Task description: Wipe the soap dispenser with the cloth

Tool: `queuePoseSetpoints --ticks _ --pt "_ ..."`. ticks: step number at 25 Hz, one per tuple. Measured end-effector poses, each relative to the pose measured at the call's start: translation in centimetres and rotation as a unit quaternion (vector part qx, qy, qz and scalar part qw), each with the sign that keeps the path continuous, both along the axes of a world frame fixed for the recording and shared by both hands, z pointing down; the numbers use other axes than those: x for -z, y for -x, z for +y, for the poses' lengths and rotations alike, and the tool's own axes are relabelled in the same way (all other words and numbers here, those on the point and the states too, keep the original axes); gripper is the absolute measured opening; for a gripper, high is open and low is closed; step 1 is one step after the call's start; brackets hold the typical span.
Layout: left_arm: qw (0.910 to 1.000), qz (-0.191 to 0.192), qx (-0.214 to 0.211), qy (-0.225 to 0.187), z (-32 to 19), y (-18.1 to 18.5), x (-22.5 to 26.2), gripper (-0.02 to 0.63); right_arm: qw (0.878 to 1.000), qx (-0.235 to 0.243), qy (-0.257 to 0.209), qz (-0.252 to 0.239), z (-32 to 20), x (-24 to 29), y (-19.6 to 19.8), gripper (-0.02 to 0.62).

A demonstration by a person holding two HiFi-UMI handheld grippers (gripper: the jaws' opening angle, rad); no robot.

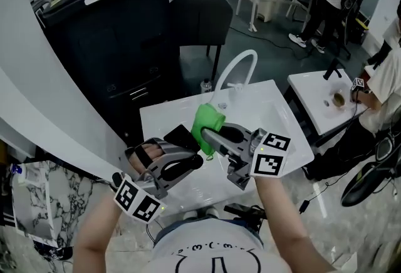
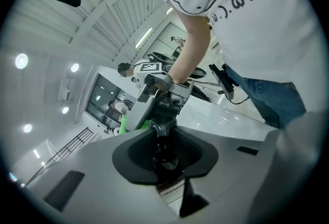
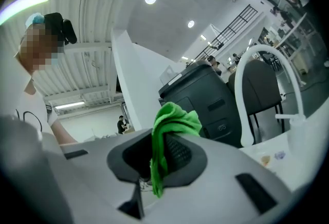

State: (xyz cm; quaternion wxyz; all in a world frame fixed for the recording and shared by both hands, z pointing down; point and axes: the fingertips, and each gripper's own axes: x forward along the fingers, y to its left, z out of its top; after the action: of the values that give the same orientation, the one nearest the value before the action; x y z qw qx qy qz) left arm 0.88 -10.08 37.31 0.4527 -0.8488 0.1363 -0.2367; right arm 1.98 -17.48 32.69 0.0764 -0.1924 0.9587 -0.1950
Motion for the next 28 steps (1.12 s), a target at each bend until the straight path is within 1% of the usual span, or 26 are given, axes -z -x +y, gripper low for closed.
queuePoseSetpoints --ticks 5,8,15,20,22,24,26,28 --pt "0.9986 -0.042 -0.022 -0.023 0.9 -0.4 -0.9 0.092 1.0 0.018 0.006 0.013 0.0 -0.6 1.5 0.049" --pt "0.9975 -0.057 -0.03 -0.029 1.2 -0.6 -1.5 0.092 1.0 0.017 0.012 0.018 -1.0 -0.9 2.0 0.049" --pt "0.9959 -0.071 -0.045 -0.035 1.6 -1.3 -2.2 0.092 0.999 -0.015 0.045 0.022 -5.0 -2.4 2.6 0.049" --pt "0.9953 -0.076 -0.047 -0.037 1.8 -1.6 -2.5 0.092 0.997 -0.042 0.053 0.036 -6.8 -3.4 2.4 0.049" --pt "0.9951 -0.078 -0.047 -0.037 1.8 -1.7 -2.6 0.092 0.997 -0.049 0.043 0.044 -7.0 -3.3 2.1 0.05" --pt "0.9949 -0.08 -0.048 -0.037 1.7 -1.6 -2.6 0.092 0.997 -0.052 0.019 0.054 -6.6 -2.5 1.6 0.051" --pt "0.9947 -0.083 -0.049 -0.036 1.6 -1.5 -2.6 0.092 0.996 -0.044 -0.022 0.069 -5.8 -1.4 1.3 0.05" --pt "0.9943 -0.088 -0.049 -0.036 1.6 -1.4 -2.7 0.092 0.992 -0.025 -0.077 0.101 -4.6 -0.5 1.0 0.051"
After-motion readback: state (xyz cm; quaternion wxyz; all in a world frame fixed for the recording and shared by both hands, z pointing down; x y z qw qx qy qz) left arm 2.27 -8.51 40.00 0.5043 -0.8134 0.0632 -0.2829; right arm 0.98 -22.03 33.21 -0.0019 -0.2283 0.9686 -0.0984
